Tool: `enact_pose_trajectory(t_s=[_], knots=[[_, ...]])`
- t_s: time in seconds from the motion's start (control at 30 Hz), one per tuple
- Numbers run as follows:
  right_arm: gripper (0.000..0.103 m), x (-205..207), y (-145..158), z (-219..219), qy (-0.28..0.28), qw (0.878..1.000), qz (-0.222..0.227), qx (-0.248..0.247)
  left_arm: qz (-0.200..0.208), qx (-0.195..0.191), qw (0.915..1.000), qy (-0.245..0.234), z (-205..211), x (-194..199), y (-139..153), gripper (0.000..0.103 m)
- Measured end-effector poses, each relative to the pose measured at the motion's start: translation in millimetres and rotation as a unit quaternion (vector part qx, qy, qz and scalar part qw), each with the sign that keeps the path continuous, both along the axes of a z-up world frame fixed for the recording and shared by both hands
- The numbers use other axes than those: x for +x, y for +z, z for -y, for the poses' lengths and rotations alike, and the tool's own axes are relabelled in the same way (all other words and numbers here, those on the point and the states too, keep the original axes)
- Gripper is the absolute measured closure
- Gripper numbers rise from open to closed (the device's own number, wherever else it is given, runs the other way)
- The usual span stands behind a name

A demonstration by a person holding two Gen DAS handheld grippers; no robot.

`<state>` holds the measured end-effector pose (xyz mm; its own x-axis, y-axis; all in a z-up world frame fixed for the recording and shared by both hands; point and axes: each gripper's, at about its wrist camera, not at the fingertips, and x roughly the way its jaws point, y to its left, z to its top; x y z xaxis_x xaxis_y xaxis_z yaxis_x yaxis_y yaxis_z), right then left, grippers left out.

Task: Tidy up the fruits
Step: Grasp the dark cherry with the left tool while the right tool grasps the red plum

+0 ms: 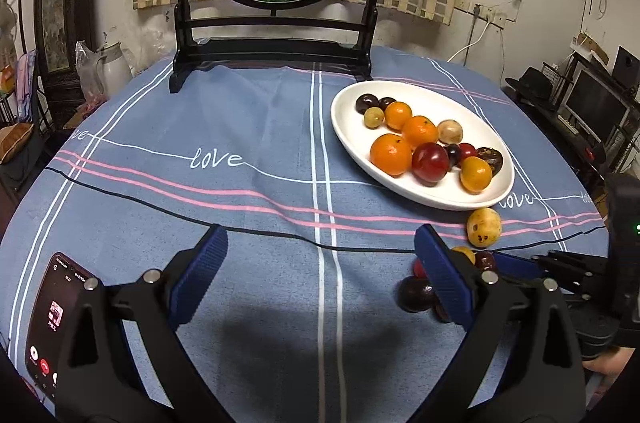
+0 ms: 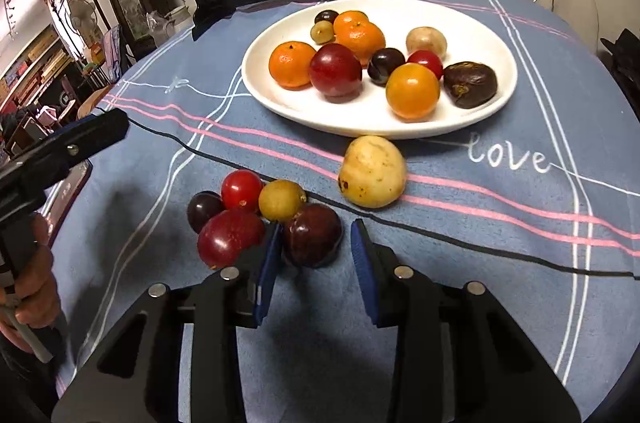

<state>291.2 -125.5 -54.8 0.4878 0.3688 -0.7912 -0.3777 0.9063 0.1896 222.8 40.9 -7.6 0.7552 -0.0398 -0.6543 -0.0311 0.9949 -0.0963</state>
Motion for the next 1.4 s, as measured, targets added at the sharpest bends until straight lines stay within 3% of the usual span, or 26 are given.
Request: enact_pose_trajectory(t_s=[0.07,0.23,0.37,0.43,0.6,0.67,0.83,0.97,1.03,1.17,1.4], knots=[[0.072,0.5,0.1,0.1,0.0,1.0,0.0,0.005,-0.002,-0.001,1.0,-0.001,-0.5,0.3,-0.6,0.007],[0.072,-11.2,12.5,11.9,-0.014,1.0,0.014,0.024,-0.012,0.003,0.9995,-0.029,3.0,3.1,-4.6,0.01],[0.072,-17.5,20.6,17.4,-0.015,0.999,0.025,0.038,-0.031,0.026,0.9945,-0.097,18.9,3.3,-14.3,0.043],[0.072,-18.5,21.5,18.8,-0.013,0.999,0.022,0.041,-0.041,0.035,0.9898,-0.132,27.8,2.5,-19.9,0.051],[0.072,-21.0,22.7,21.9,-0.013,0.999,0.019,0.048,-0.054,0.063,0.9792,-0.185,46.9,-1.8,-31.1,0.052],[0.072,-21.4,23.8,23.5,-0.015,0.998,0.02,0.052,-0.059,0.079,0.9767,-0.191,50.5,-1.8,-35.4,0.052],[0.072,-20.6,23.2,24.7,-0.017,0.998,0.019,0.053,-0.064,0.075,0.9739,-0.204,53.1,-0.7,-39.6,0.052],[0.072,-21.6,24.3,24.7,-0.015,0.998,0.024,0.052,-0.079,0.1,0.9653,-0.228,62.4,-3.5,-48.9,0.052],[0.072,-22.7,25.6,25.8,-0.015,0.998,0.026,0.054,-0.076,0.115,0.964,-0.227,67.9,-2.4,-52.7,0.053],[0.072,-23.1,27.0,26.2,-0.016,0.998,0.028,0.056,-0.077,0.109,0.9666,-0.219,68.3,5.8,-55.7,0.052],[0.072,-24.6,26.4,23.0,-0.012,0.998,0.032,0.048,-0.07,0.109,0.9635,-0.234,74.2,3.6,-55.8,0.071]])
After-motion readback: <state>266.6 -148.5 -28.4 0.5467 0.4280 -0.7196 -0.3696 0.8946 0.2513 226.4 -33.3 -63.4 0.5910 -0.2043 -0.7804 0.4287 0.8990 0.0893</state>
